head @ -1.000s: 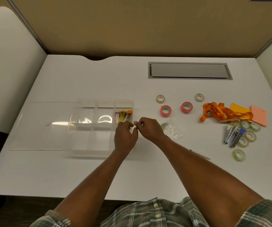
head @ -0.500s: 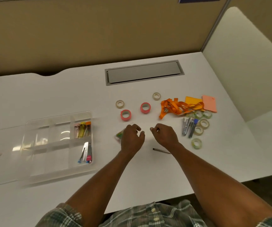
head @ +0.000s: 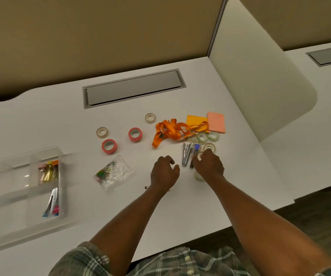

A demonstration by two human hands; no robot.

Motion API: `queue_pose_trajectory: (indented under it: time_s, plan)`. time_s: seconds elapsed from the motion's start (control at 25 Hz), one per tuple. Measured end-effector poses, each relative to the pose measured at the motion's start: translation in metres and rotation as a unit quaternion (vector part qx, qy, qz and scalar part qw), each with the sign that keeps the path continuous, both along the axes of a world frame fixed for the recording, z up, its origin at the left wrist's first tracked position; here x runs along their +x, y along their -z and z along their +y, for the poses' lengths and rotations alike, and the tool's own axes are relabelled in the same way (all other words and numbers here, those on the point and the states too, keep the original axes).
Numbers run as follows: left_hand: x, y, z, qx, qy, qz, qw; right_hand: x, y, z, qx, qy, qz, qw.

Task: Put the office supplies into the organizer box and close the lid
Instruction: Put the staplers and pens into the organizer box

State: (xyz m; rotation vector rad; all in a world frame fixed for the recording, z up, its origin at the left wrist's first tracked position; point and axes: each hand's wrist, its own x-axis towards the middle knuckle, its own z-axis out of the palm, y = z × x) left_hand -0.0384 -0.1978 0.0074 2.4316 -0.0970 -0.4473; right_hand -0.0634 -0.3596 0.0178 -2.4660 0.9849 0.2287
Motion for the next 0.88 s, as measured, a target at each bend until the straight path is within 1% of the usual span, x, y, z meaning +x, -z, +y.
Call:
queue_pose_trajectory:
  time_s: [0.2, 0.48, 0.6, 0.68, 0.76, 0.8, 0.88]
  plan:
    - [0.002, 0.012, -0.036, 0.04, 0.007, 0.02, 0.999, 0.006, 0.009, -0.007, 0.019, -0.029, 0.058, 0.998]
    - [0.005, 0.017, -0.059, 0.097, 0.007, -0.008, 0.995, 0.013, 0.01, -0.01, 0.024, -0.055, 0.066, 0.996]
    - [0.006, 0.019, -0.061, 0.088, -0.001, 0.014, 0.996, 0.015, 0.008, -0.009, 0.05, -0.039, 0.074, 0.995]
    - [0.008, 0.019, -0.058, 0.062, -0.032, 0.057, 0.996, 0.015, 0.007, -0.011, 0.064, -0.025, 0.072, 0.995]
    - [0.011, 0.018, -0.052, -0.007, -0.089, 0.113, 0.99, 0.012, 0.007, -0.013, 0.073, -0.011, 0.065, 0.995]
    - [0.011, 0.018, -0.048, -0.061, -0.123, 0.144, 0.98, 0.011, 0.006, -0.013, 0.083, -0.002, 0.058, 0.995]
    - [0.011, 0.015, -0.039, -0.158, -0.186, 0.207, 0.947, 0.009, 0.004, -0.011, 0.13, 0.025, 0.028, 0.991]
